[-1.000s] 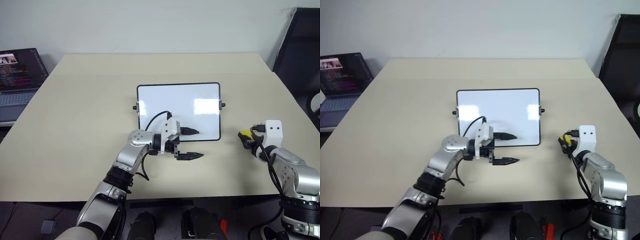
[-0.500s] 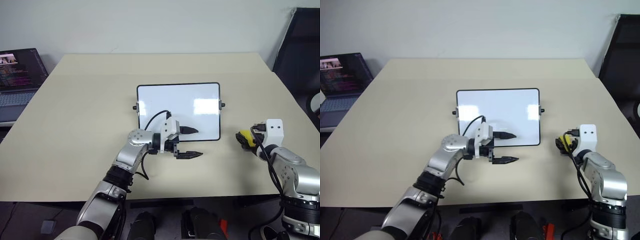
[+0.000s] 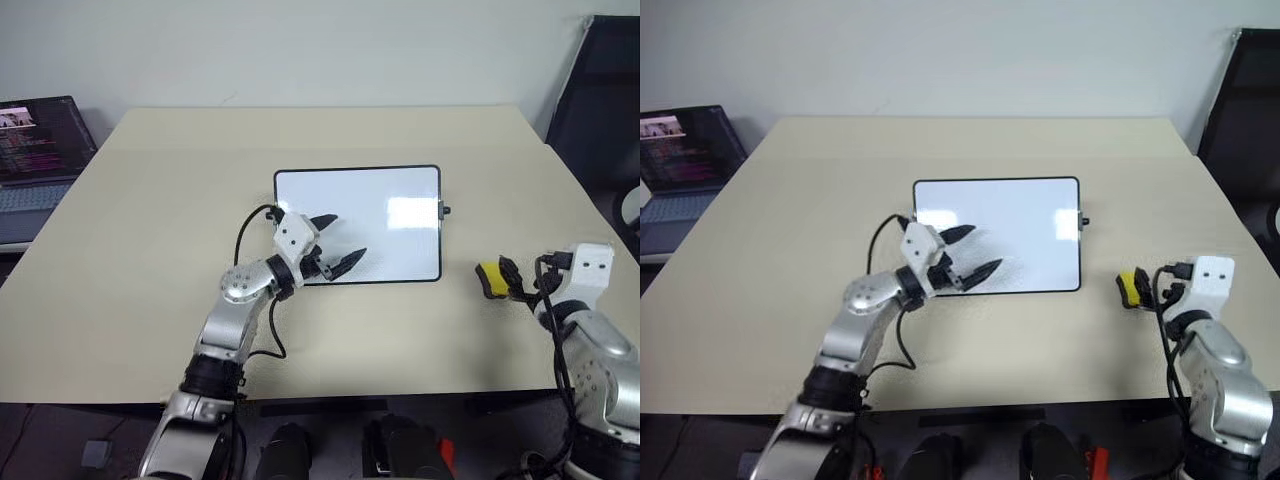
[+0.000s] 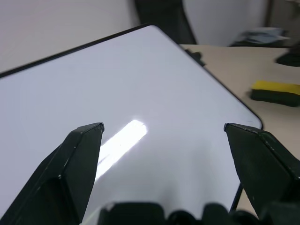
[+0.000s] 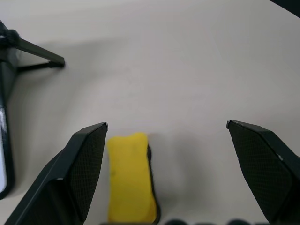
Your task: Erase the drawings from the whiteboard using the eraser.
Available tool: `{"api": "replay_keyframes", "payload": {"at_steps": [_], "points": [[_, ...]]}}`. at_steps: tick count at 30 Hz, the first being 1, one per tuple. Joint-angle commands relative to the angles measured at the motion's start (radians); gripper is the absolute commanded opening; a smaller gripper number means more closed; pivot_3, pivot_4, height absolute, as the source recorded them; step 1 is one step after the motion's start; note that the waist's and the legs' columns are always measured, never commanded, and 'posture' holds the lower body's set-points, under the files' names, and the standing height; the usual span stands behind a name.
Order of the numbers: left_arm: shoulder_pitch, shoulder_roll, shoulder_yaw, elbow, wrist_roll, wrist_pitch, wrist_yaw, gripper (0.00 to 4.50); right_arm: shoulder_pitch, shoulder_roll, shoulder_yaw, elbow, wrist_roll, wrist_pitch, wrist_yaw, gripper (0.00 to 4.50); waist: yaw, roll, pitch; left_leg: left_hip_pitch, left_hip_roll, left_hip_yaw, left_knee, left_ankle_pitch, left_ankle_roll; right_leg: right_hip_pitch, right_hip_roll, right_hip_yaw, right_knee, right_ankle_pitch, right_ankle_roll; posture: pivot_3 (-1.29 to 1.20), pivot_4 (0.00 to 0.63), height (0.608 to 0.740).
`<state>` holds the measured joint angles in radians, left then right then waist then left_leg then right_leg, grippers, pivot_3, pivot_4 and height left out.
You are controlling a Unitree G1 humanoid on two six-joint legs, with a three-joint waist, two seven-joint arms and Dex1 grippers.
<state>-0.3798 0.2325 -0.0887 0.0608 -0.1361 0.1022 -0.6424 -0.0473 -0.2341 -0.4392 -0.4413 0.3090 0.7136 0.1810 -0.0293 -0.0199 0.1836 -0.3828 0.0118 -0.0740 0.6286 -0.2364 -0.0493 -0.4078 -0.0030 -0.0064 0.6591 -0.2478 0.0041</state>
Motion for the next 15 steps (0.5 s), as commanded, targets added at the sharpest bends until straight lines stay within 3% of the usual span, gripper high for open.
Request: {"api": "replay_keyframes", "payload": {"at_steps": [1, 7, 15], "points": [[0.075, 0.005, 0.025, -0.113, 0.033, 0.035, 0.101, 4.5, 0.078, 0.025, 0.044, -0.076, 0.008, -0.143, 0.045, 4.47, -0.001, 0.0, 0.0, 0.0, 0.0, 0.0, 0.0, 0.0, 0.0, 0.0, 0.0, 0.0, 0.0, 0.0, 0.0, 0.0, 0.15, 0.74], [0.321, 0.045, 0.084, -0.208, 0.09, 0.027, 0.226, 4.5, 0.288, 0.052, 0.158, -0.117, -0.049, -0.327, 0.087, 4.47, 0.0, 0.001, 0.0, 0.001, 0.001, 0.0, -0.001, 0.0, 0.0, 0.0, 0.0, 0.001, 0.0, -0.001, -0.001, 0.0, 0.15, 0.74], [0.595, 0.058, 0.109, -0.361, 0.094, 0.021, 0.271, 4.5, 0.44, 0.099, 0.251, -0.116, -0.103, -0.464, 0.055, 4.47, 0.0, 0.002, -0.001, 0.002, 0.005, -0.001, -0.001, -0.001, -0.001, 0.002, -0.008, 0.001, -0.001, -0.006, -0.01, 0.0, 0.15, 0.74]]}}
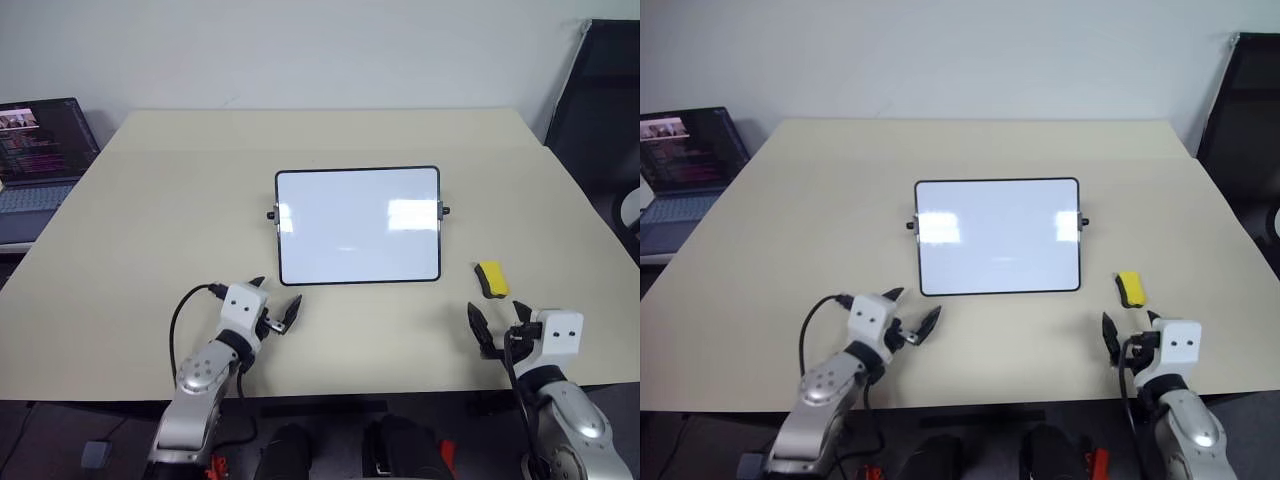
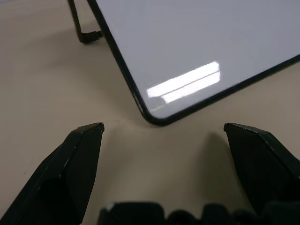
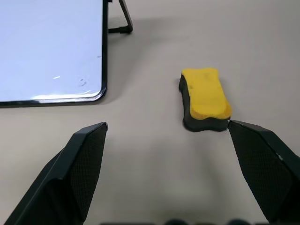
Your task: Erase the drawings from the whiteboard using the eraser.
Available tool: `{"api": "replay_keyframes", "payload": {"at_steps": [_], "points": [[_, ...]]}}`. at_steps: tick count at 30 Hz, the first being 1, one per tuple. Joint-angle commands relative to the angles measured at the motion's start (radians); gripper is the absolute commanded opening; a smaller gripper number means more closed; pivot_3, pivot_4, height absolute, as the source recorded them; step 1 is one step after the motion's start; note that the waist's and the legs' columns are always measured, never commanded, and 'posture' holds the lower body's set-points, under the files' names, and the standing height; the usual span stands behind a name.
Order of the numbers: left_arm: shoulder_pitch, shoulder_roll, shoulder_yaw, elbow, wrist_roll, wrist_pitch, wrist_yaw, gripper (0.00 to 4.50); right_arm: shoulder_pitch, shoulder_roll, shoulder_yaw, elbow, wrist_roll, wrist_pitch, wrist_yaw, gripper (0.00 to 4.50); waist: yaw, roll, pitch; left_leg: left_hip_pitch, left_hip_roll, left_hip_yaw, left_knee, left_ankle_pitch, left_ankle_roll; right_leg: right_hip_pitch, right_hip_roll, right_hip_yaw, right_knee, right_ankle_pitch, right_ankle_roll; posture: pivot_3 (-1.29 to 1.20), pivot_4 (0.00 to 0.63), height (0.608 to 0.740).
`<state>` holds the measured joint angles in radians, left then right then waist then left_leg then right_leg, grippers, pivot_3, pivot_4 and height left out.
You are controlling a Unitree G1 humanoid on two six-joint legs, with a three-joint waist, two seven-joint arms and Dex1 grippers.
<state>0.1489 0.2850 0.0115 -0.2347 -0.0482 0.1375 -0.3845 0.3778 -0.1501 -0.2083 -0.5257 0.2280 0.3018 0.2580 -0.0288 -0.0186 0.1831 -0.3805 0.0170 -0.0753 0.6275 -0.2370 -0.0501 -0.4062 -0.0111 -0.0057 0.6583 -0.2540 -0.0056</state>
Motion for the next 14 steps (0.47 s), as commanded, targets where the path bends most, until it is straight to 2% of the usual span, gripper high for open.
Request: {"api": "replay_keyframes", "payload": {"at_steps": [1, 14], "points": [[0.089, 0.002, 0.006, -0.081, 0.007, -0.017, 0.02, 4.5, 0.019, 0.02, 0.025, -0.032, -0.025, -0.058, -0.027, 4.47, -0.001, 0.001, 0.0, 0.0, 0.0, 0.001, 0.0, -0.001, -0.001, -0.001, 0.0, 0.0, 0.0, 0.0, 0.0, 0.0, 0.15, 0.74], [0.137, 0.036, 0.041, -0.147, -0.018, 0.014, 0.02, 4.5, 0.023, 0.023, 0.035, -0.032, -0.035, -0.041, -0.089, 4.47, 0.0, 0.0, 0.0, -0.001, -0.002, 0.0, -0.001, -0.002, -0.003, -0.001, -0.001, -0.002, -0.001, -0.002, -0.001, 0.0, 0.15, 0.74]]}}
